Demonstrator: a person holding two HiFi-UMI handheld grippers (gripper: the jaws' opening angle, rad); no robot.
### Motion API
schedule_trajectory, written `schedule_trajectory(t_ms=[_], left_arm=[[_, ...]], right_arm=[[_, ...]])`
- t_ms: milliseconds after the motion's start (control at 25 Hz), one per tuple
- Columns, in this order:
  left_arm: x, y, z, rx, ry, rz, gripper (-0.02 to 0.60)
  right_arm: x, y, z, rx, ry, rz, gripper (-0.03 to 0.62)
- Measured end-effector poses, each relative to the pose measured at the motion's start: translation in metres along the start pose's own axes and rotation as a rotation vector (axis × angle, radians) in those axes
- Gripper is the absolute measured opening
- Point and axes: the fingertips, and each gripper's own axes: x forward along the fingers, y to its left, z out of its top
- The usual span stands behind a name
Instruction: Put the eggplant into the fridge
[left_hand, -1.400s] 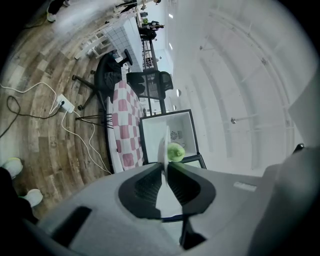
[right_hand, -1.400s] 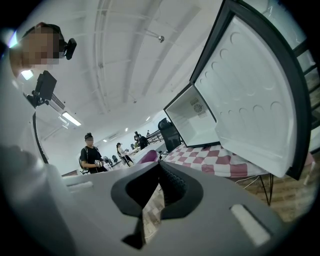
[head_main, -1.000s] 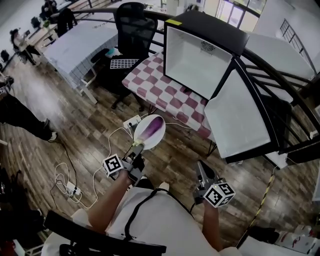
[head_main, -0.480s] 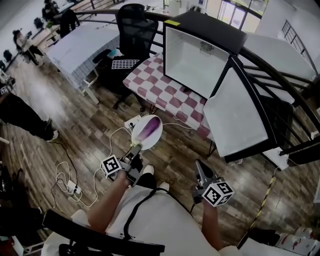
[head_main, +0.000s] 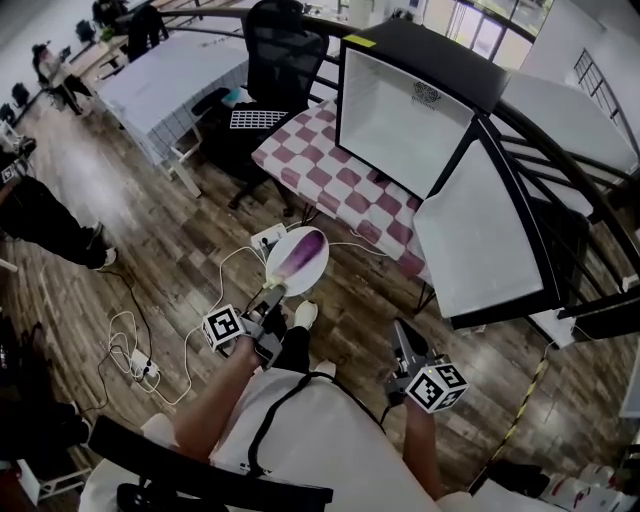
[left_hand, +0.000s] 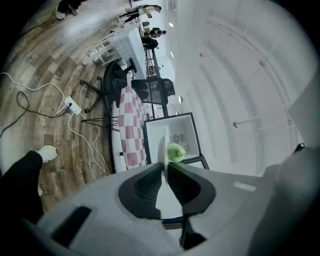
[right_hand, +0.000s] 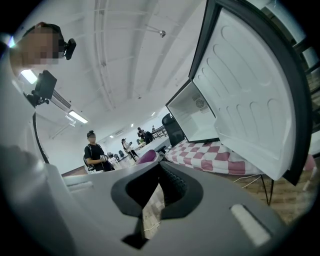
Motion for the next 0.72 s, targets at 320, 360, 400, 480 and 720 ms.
schedule_trajectory(t_ms=[320,360,400,480,720], left_arm=[[0.017,-0.001,0.008,-0.008,0.014,-0.019,0.041],[0.021,-0.002,0.008,-0.013,0.019,-0.022,0.04],[0.024,-0.002,0.008,-0.017,0.024,-0.024,0.04],[0.032,-0.002,0.01,-0.019,0.034,-0.024,0.041],[0.055,0.004,0.023,-0.021,0.05,-0.019,0.041]], right_arm=[[0.015,0.003,0.008,-0.004,0.0,0.002,0.006],[0.016,0.002,0.009,-0.003,0.0,-0.001,0.006],[0.016,0.001,0.01,-0.003,-0.001,-0.004,0.006],[0.019,-0.002,0.011,0.001,-0.003,-0.012,0.006],[0.036,-0.014,0.016,0.008,0.0,-0.031,0.006]])
